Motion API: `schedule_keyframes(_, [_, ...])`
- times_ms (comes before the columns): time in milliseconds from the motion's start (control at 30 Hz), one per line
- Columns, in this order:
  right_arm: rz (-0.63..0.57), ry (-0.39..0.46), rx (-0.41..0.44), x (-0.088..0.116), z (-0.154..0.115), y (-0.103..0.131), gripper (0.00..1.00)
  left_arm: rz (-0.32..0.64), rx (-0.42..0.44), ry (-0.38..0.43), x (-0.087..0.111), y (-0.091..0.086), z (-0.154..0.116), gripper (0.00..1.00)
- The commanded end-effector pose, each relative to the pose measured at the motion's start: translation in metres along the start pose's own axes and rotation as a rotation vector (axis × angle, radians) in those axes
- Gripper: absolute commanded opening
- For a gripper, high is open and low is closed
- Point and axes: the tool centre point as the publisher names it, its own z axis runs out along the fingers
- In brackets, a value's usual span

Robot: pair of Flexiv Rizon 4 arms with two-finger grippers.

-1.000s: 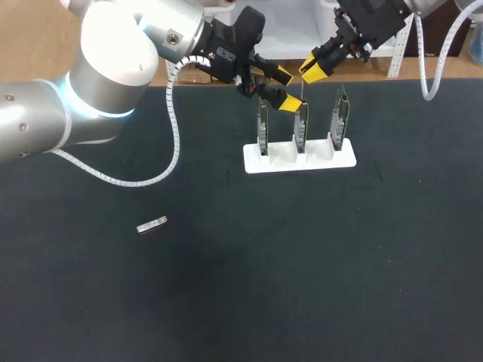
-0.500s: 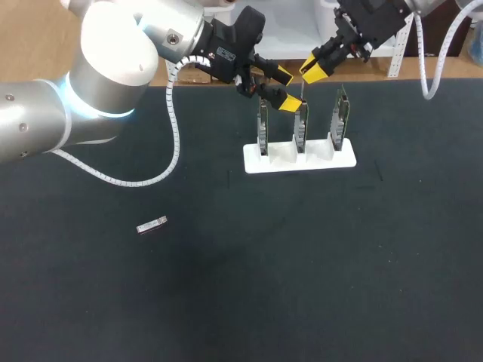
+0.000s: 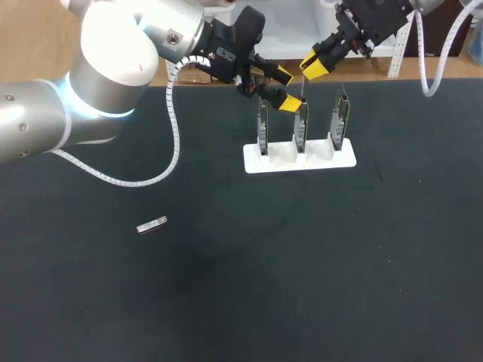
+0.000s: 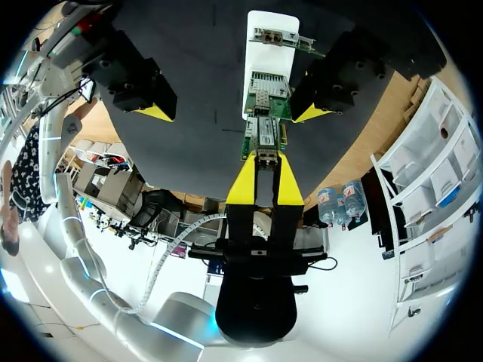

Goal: Pick up the optical module with the left hand, and insert it into the network port with the right hand.

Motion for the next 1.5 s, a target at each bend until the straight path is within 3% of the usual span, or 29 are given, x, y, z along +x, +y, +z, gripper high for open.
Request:
schedule_keyframes(33, [-0.003, -0.006, 0.011, -0.0006, -0.0025, 0.0022, 0.0, -0.002, 0.003, 0.006, -0.0013, 0.0022, 0.0007, 1.0])
schedule_keyframes(1500, [0.004, 0.012, 0.051, 0.0017, 0.0022, 0.0108, 0.0, -0.002, 0.003, 0.006, -0.0013, 0.0022, 0.0007, 1.0])
